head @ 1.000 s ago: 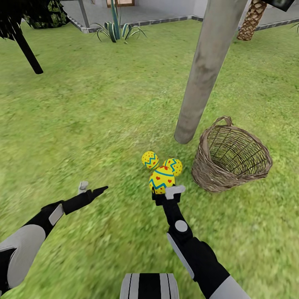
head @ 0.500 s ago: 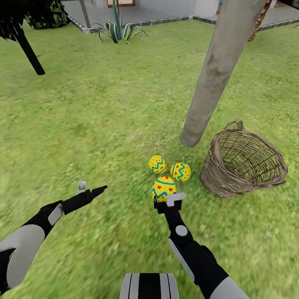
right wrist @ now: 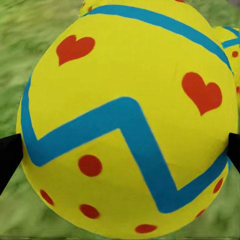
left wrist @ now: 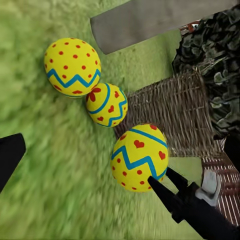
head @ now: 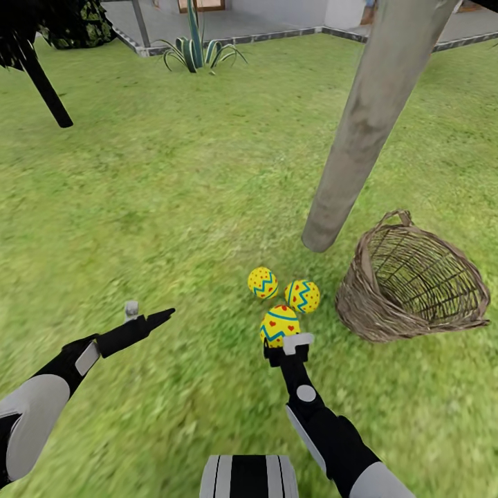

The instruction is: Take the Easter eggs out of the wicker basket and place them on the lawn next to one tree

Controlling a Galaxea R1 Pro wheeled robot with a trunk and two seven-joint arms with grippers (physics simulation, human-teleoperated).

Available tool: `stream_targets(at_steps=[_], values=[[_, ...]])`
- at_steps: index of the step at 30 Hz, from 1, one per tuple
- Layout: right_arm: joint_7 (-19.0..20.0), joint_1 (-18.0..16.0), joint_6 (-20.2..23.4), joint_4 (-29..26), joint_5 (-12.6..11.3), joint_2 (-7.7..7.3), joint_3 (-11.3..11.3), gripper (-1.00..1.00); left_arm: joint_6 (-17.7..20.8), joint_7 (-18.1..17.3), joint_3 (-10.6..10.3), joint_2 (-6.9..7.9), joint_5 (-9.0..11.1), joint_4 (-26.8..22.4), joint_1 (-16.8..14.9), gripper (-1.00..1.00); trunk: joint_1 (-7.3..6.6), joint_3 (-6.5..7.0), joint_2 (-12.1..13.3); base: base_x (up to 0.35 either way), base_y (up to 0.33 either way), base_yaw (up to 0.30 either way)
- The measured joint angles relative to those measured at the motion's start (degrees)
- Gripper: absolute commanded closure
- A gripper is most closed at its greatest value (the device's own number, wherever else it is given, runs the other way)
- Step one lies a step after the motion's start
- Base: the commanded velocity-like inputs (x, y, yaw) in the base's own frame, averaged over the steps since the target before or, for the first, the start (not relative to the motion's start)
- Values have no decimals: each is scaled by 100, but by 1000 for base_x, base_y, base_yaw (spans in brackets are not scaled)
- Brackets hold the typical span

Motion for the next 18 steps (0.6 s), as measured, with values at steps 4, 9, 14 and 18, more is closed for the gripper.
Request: stream_targets(at_steps=[4, 9, 14, 18], values=[[-1, -21, -161, 316, -3, 4, -2, 100, 1, -123, 0, 9, 5, 0, 0, -100, -3, 0, 0, 237, 0, 0], [-2, -59, -257, 541, -12, 8, -3, 100, 0, -351, 2, 105, 16, 0, -1, -100, -3, 0, 0, 313, 0, 0], [34, -70, -261, 630, -27, 19, -4, 100, 7, -697, 1, 144, 12, 0, 0, -100, -1, 0, 0, 170, 0, 0], [58, -76, -266, 674, -30, 26, -4, 100, 23, -734, 1, 166, 15, 0, 0, -100, 0, 0, 0, 10, 0, 0]])
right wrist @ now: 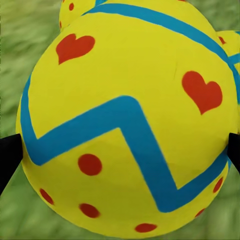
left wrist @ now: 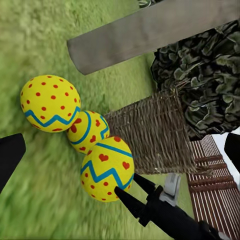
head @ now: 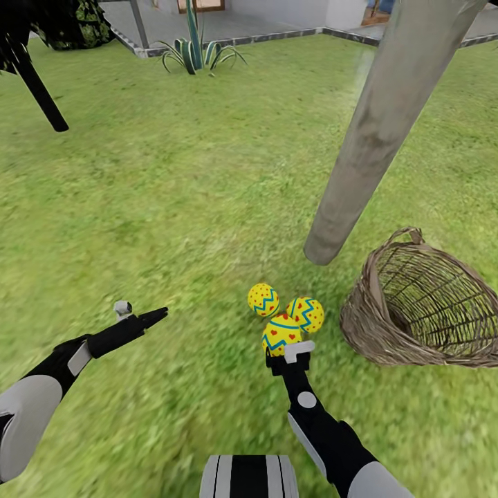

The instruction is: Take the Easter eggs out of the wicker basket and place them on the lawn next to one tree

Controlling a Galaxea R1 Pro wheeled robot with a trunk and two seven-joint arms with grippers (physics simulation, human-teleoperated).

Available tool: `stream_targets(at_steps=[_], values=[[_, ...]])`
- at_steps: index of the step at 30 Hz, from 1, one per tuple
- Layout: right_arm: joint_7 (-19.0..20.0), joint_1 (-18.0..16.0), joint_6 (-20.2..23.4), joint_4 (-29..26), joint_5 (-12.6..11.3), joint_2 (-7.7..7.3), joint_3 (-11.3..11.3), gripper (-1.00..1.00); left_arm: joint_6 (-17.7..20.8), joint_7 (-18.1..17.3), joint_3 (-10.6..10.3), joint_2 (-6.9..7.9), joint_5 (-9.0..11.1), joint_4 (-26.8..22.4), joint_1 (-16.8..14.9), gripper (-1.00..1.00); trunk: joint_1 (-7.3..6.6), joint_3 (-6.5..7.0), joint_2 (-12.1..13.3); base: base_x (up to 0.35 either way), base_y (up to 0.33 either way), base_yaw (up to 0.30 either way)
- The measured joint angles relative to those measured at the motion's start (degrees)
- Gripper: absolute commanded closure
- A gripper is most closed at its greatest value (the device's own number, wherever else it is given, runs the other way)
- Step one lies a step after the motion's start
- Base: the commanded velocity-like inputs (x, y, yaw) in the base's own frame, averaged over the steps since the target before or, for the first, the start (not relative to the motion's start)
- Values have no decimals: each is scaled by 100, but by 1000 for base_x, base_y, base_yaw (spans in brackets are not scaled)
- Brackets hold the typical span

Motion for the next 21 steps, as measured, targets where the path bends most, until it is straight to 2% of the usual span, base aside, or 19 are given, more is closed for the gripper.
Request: stream_targets(at_steps=[6, 21], values=[[2, 0, -3, 3, -8, 0, 0, 100, 154, 5, 0, 10, 1, 0, 0, -100, 0, 0, 0, 0, 0, 0], [2, 1, -2, 3, -8, 0, 0, 100, 170, 6, -1, 10, 0, 0, 0, -100, 39, -332, -20, 0, 0, 0]])
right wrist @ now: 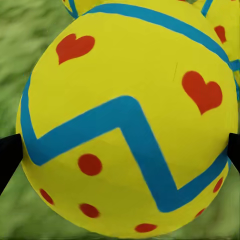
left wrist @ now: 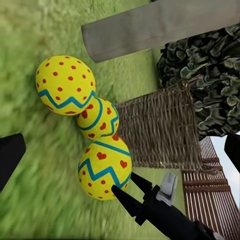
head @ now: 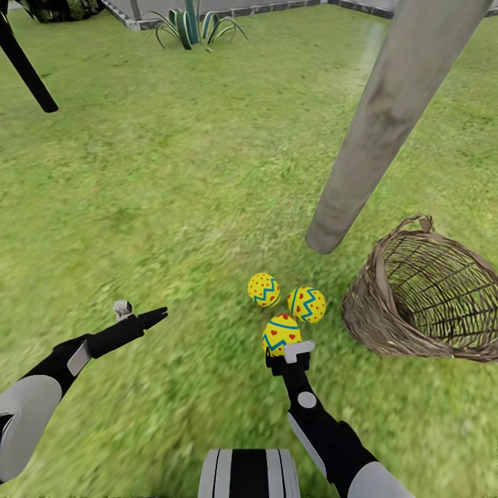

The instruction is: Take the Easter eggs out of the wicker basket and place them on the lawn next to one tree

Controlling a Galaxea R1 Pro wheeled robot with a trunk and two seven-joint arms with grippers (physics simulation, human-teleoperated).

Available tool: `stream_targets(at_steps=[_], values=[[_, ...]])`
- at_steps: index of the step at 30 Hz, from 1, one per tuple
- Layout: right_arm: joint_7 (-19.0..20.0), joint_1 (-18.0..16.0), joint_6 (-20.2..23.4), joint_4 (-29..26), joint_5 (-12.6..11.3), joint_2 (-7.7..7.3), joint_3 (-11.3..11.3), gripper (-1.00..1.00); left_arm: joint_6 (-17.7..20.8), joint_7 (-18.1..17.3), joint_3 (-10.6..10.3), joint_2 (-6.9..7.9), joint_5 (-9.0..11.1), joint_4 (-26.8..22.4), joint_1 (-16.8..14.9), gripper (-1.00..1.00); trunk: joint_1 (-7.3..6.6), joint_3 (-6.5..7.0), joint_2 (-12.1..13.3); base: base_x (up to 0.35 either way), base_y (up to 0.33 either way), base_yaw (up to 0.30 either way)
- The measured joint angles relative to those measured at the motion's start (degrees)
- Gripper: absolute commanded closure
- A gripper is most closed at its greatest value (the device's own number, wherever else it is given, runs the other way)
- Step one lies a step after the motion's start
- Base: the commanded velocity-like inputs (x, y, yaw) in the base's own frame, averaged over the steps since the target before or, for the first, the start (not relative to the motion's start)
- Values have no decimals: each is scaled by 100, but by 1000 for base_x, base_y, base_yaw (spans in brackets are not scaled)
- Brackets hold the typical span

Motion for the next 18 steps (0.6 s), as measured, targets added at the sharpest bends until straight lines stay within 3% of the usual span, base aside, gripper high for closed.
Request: stream_targets(at_steps=[12, 18], values=[[0, -2, -2, -1, 37, -6, 0, 100, 8, 0, 0, 9, 2, 0, 0, -100, 31, -266, -16, 0, 0, 0], [0, 0, -3, -2, 42, -5, 4, 100, 3, -5, 3, 86, 8, 13, 0, -100, 31, -267, -16, 0, 0, 0]])
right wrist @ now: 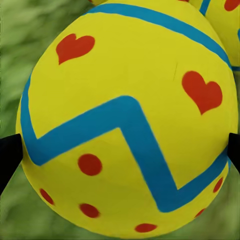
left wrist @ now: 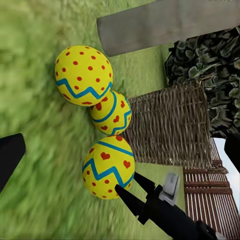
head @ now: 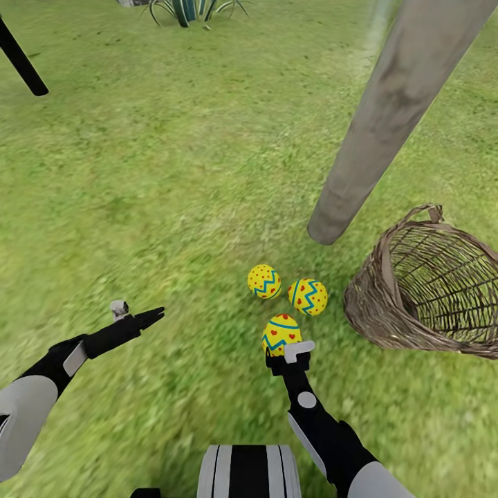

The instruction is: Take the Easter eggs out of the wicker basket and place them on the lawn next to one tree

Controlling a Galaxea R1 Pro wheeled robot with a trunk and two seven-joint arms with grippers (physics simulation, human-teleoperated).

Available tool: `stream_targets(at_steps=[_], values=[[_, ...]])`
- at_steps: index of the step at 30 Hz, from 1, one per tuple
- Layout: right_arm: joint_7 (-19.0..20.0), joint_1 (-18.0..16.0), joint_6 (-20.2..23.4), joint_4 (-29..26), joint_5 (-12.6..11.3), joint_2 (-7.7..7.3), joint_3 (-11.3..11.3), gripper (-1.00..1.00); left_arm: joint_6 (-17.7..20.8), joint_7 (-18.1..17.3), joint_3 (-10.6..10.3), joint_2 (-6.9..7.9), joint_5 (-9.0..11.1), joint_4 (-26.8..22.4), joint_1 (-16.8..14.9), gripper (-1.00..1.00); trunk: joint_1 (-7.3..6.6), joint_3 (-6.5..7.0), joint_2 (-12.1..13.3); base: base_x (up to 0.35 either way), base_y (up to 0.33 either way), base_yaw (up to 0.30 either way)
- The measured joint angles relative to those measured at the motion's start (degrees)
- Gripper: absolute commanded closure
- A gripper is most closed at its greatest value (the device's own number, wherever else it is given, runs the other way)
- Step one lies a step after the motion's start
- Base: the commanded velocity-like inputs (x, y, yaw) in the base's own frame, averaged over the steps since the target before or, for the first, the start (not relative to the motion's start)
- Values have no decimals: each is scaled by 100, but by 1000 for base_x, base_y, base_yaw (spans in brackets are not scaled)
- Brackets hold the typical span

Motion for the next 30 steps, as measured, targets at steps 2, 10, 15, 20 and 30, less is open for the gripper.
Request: stream_targets(at_steps=[2, 10, 15, 20, 30], values=[[0, 1, 0, 2, 4, 0, -1, 100, -2, -3, 0, 27, 0, 8, 0, -100, 0, 0, 0, 61, 0, 0], [0, 0, -7, -1, 7, -4, 4, 100, -3, -20, 20, 82, 2, 191, 0, -100, 0, 0, 0, 100, 0, 0], [-2, 1, -82, 2, 7, -4, 5, 100, -9, -23, 24, 97, 43, 224, 0, -100, -1, 0, 0, 104, 0, 0], [-5, 1, -93, -3, 13, -4, 6, 100, -12, -23, 24, 97, 45, 232, 0, -100, 0, 0, 0, 7, 0, 0], [-1, 2, -119, -7, 17, -7, 25, -100, -12, -23, 24, 97, 46, 233, 0, -100, 0, 0, 0, 0, 0, 0]])
